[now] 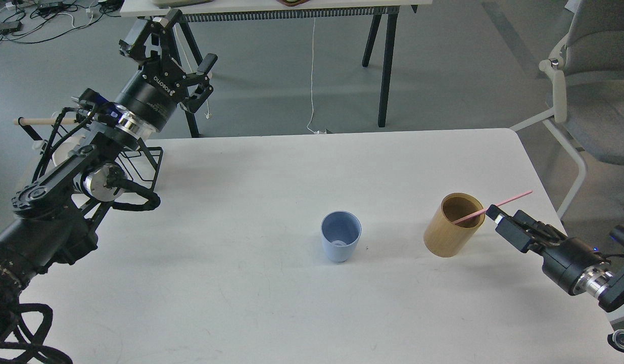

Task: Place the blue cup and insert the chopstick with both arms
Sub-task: 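Move the right gripper to the pink stick in the tan cup and grasp it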

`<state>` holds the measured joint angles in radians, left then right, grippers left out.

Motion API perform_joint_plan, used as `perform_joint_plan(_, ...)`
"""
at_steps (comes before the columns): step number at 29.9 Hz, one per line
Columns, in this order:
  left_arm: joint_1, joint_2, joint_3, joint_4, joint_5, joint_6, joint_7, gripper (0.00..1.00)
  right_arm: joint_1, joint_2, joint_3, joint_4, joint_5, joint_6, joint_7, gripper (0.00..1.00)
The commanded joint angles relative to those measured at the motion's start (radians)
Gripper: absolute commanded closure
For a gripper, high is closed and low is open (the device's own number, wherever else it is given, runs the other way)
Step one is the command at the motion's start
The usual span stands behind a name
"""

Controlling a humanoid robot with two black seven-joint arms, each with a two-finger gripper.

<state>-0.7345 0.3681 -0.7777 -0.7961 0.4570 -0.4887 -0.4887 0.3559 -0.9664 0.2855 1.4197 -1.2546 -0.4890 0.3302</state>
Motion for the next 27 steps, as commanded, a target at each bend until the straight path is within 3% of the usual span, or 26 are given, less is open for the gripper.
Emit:
perform_joint_plan(1,0.013,-0.002,0.0,0.0,0.0,0.0,0.0,0.02,0.002,0.021,0.014,-0.001,0.001,0.0,-0.003,0.34)
perform_joint_plan(16,0.026,-0.005,0.0,0.003,-0.001,0.0,0.0,0.02,0.003,0.09,0.015,-0.018,0.001,0.0,-0.01,0.44)
perform_joint_plan(27,0.04,-0.005,0.0,0.006,-0.001,0.0,0.0,0.02,0.006,0.104,0.038,-0.039,0.003,0.0,-0.01,0.46)
